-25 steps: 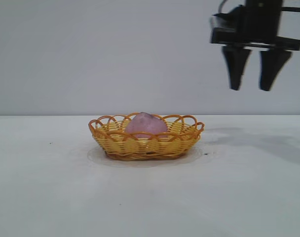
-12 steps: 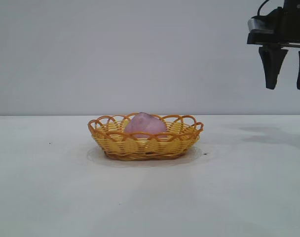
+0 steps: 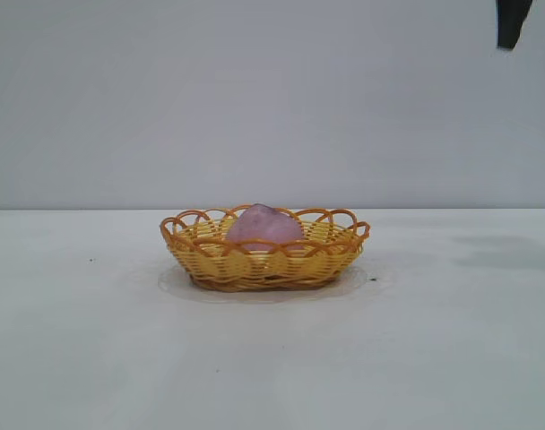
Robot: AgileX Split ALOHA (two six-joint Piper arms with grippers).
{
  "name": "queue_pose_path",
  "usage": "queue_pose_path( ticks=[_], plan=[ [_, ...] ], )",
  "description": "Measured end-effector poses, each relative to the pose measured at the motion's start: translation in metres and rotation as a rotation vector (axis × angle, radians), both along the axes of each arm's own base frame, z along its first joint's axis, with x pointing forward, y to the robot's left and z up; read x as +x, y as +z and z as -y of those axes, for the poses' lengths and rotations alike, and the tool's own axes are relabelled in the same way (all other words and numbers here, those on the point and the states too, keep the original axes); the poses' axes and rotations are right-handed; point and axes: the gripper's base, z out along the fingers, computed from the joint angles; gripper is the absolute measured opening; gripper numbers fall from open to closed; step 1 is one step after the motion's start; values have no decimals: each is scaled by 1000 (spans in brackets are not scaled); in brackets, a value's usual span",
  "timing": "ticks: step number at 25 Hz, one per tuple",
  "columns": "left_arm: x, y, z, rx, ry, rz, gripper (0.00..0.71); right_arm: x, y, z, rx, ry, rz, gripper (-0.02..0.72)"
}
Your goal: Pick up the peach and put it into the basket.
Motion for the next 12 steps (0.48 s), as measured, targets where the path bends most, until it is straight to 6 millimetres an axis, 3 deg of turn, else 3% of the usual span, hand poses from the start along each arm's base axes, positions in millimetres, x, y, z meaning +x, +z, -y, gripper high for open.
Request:
queue_pose_path(
  ticks=[9, 12],
  plan=[
    [0, 0, 0, 0, 0, 0, 546, -107, 30, 13, -4, 1, 49, 425],
    [0, 0, 0, 0, 0, 0, 546, -142, 25, 17, -4, 0, 54, 425]
  ],
)
